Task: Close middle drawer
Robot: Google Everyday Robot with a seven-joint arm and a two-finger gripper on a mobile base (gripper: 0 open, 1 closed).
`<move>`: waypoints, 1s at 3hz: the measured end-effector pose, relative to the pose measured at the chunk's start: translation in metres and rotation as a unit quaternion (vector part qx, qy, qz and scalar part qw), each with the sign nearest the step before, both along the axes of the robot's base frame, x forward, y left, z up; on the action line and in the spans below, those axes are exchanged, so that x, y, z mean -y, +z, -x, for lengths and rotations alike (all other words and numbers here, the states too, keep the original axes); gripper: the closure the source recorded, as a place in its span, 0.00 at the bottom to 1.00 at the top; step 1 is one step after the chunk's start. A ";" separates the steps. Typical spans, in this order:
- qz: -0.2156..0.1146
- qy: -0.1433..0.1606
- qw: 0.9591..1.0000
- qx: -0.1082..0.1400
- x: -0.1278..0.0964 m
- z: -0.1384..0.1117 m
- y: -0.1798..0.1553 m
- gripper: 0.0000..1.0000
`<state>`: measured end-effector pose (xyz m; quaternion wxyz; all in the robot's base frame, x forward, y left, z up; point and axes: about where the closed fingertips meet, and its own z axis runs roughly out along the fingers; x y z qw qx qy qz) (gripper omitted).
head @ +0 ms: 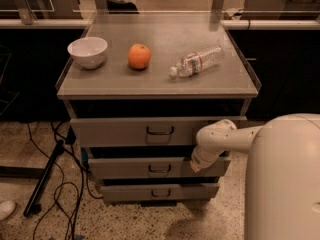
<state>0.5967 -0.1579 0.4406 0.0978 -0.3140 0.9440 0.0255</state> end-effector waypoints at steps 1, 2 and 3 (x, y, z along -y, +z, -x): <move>-0.001 0.000 1.000 -0.001 0.000 0.001 -0.001 1.00; 0.003 0.005 1.000 -0.029 0.015 0.037 -0.008 1.00; 0.005 -0.001 0.998 -0.055 0.040 0.082 -0.012 1.00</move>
Offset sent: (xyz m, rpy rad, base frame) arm -0.1077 -0.0468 -0.0195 -0.0213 0.1609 0.0275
